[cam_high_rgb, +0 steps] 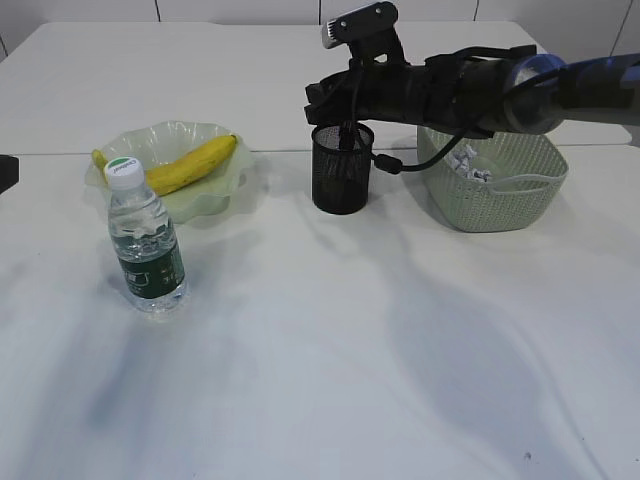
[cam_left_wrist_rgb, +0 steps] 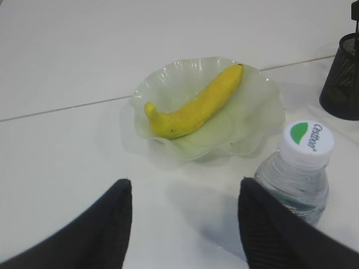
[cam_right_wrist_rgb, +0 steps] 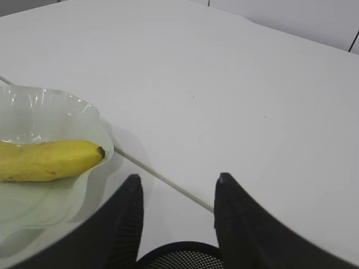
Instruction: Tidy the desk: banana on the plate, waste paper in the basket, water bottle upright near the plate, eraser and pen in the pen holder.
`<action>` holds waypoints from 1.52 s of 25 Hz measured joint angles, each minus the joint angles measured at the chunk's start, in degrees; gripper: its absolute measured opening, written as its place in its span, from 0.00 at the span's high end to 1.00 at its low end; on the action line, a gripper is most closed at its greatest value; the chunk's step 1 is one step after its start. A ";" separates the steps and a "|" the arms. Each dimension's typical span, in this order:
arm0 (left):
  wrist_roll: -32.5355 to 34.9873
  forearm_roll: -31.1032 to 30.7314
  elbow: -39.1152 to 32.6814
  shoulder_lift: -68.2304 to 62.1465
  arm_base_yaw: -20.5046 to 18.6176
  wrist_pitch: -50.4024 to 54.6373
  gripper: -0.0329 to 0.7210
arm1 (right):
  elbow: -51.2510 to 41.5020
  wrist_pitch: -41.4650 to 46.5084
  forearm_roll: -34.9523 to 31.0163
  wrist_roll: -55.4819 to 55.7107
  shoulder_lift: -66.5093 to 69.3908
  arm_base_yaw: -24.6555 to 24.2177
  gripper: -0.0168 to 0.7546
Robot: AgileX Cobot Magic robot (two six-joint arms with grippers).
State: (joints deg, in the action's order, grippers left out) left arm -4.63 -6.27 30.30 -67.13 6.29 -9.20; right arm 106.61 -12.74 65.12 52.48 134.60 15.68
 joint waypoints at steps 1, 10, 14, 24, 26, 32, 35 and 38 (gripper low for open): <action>0.00 0.00 0.00 0.00 0.00 -0.12 0.39 | 0.00 0.00 0.00 0.00 0.00 0.00 0.57; 0.00 -0.10 0.00 0.00 0.00 -7.17 0.39 | 0.00 0.04 0.75 0.00 -2.79 -0.10 0.56; 0.00 -0.08 0.00 0.00 0.00 -9.27 0.39 | 0.11 0.04 2.87 0.00 -4.07 -0.22 0.56; 0.00 -0.21 0.00 0.00 0.00 -10.75 0.39 | 0.11 0.13 20.28 1.38 -7.17 -0.33 0.56; 0.00 -0.21 0.00 0.00 0.00 -11.48 0.39 | 0.11 0.13 21.30 2.26 -8.19 -0.33 0.56; 0.00 0.00 0.00 -0.20 0.00 -14.73 0.41 | 0.11 0.13 21.67 5.71 -10.90 -0.33 0.56; 0.65 0.00 0.00 -0.63 -0.85 -16.93 0.43 | 0.11 0.13 21.75 7.07 -12.07 -0.33 0.56; 4.02 0.00 0.00 -0.63 -2.59 -17.19 0.43 | 0.11 0.13 21.90 8.40 -13.31 -0.33 0.56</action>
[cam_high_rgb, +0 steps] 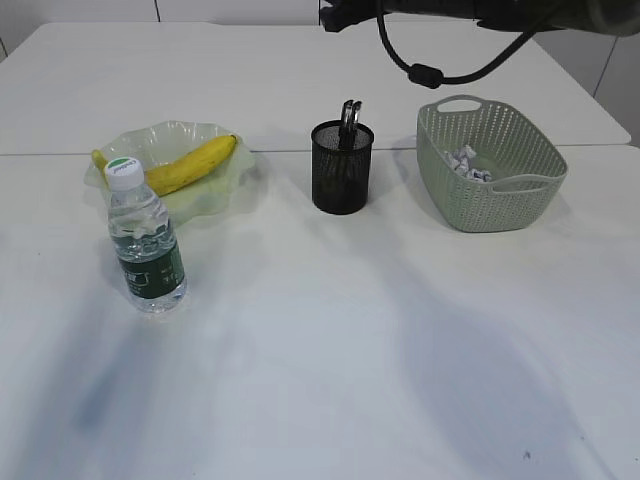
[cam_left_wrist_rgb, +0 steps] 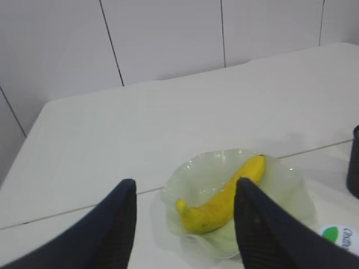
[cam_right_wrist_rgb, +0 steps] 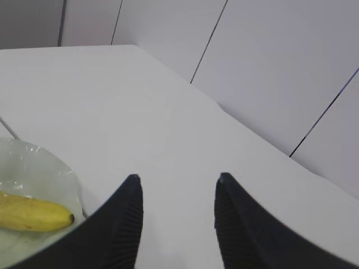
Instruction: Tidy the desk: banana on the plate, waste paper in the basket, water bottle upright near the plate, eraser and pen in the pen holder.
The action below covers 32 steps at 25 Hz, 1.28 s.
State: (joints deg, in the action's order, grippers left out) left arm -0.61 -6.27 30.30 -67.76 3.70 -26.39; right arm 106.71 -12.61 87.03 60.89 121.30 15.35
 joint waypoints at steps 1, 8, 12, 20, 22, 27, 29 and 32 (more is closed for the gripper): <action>1.52 0.00 0.00 0.00 -0.68 0.00 0.43 | 0.00 0.00 0.03 0.39 -0.43 0.00 0.56; 6.09 0.10 0.00 6.03 -2.47 1.65 0.43 | 0.00 -0.11 3.37 4.76 -3.42 -0.09 0.56; 6.46 0.10 0.00 12.74 -2.47 9.26 0.44 | 0.00 -0.45 10.21 11.24 -4.72 -0.09 0.56; 6.54 1.13 0.00 22.62 -2.47 19.60 0.45 | 0.00 -4.71 18.52 21.23 -5.30 -0.09 0.56; 6.59 1.97 0.00 25.18 -2.47 22.71 0.46 | 0.00 -5.42 18.87 21.71 -5.38 -0.09 0.56; 6.59 2.96 -0.94 32.15 -2.47 29.98 0.48 | 0.00 -5.68 18.89 22.01 -5.38 -0.09 0.56; 6.59 3.95 -2.17 35.59 -2.47 31.81 0.49 | 0.00 -5.72 18.89 22.15 -5.38 -0.09 0.56; 6.59 5.15 -3.30 40.24 -2.47 35.10 0.51 | 0.00 -5.81 18.89 22.15 -5.38 -0.09 0.56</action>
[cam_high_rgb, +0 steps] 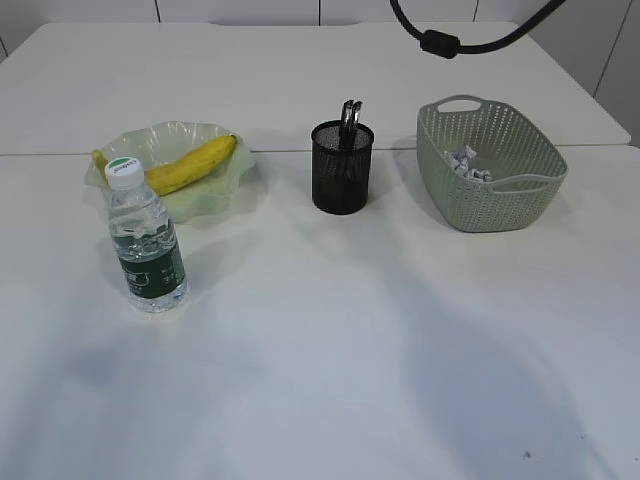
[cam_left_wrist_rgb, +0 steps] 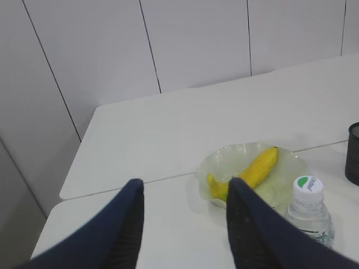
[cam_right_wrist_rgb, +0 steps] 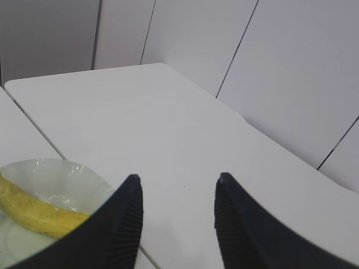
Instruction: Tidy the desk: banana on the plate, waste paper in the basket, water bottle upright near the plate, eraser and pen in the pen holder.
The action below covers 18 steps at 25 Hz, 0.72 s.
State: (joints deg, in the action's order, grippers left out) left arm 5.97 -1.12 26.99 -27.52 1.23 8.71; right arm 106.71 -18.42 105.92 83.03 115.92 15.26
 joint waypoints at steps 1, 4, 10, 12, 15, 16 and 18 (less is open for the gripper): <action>0.00 0.40 0.00 1.47 0.00 1.22 0.51 | 0.00 0.00 0.00 0.00 0.00 0.00 0.56; 0.00 1.78 -0.10 4.98 0.00 6.80 0.52 | 0.00 0.00 0.00 0.12 -0.04 0.00 0.56; 0.00 3.86 -0.10 11.51 0.00 15.36 0.52 | 0.00 0.00 0.00 0.12 -0.25 0.00 0.56; 0.00 4.49 -0.21 13.18 0.00 18.37 0.52 | 0.00 -0.14 0.00 0.12 -0.25 0.00 0.56; 0.00 5.04 -0.21 15.56 0.00 22.16 0.52 | 0.00 -0.14 0.00 0.12 -0.25 0.00 0.56; 0.00 5.16 -0.21 16.39 0.00 23.68 0.52 | 0.00 -0.14 0.00 0.12 -0.25 0.00 0.56; 0.00 5.53 -0.21 18.14 0.00 27.08 0.52 | 0.00 -0.14 0.00 0.23 -0.25 0.00 0.56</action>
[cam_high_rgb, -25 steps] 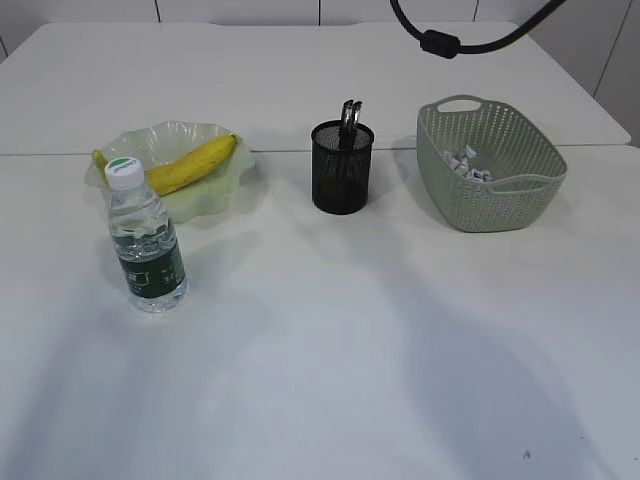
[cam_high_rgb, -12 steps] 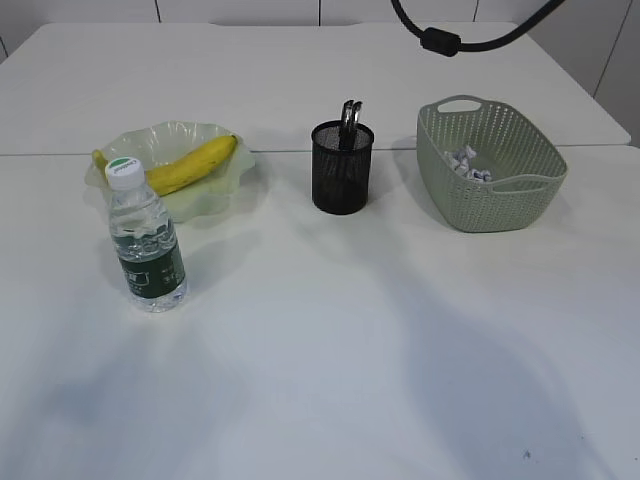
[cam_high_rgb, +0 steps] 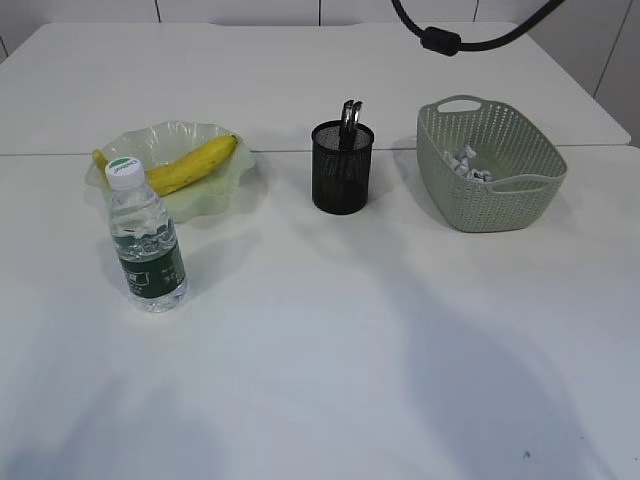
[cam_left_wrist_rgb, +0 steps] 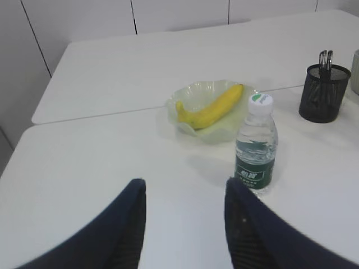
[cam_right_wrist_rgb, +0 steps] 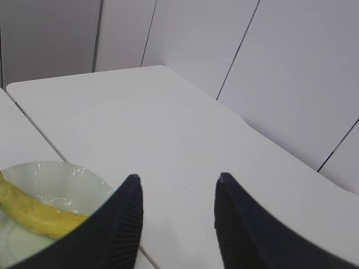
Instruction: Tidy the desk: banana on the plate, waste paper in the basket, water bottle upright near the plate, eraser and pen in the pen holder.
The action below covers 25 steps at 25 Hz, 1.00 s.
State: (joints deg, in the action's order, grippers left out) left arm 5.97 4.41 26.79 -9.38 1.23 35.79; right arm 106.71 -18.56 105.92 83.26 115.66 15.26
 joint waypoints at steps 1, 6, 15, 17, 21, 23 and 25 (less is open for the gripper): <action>0.00 0.23 0.00 0.80 0.00 1.46 0.53 | 0.00 0.00 0.00 0.00 0.00 0.00 0.56; -1.12 1.75 0.00 5.82 0.00 8.63 0.53 | 0.00 0.00 0.00 0.00 0.00 0.00 0.56; -2.90 1.75 1.55 8.06 0.00 13.71 0.53 | 0.00 0.00 0.00 0.00 -0.58 0.00 0.56; -3.00 1.75 2.16 8.08 0.00 15.48 0.54 | 0.00 0.00 0.00 0.00 -1.21 0.00 0.56; -3.00 1.75 3.34 8.08 0.00 18.90 0.55 | 0.00 0.00 0.00 0.08 -1.32 0.00 0.56; -3.00 1.75 3.64 8.08 0.00 21.14 0.56 | 0.00 0.00 0.00 0.08 -1.32 0.00 0.56; -3.00 1.49 3.73 8.08 0.00 23.62 0.56 | 0.00 0.00 0.00 0.08 -1.32 0.00 0.56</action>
State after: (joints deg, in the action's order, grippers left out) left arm 2.97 5.90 30.52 -1.31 1.23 59.41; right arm 106.71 -18.56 105.92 83.34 114.34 15.26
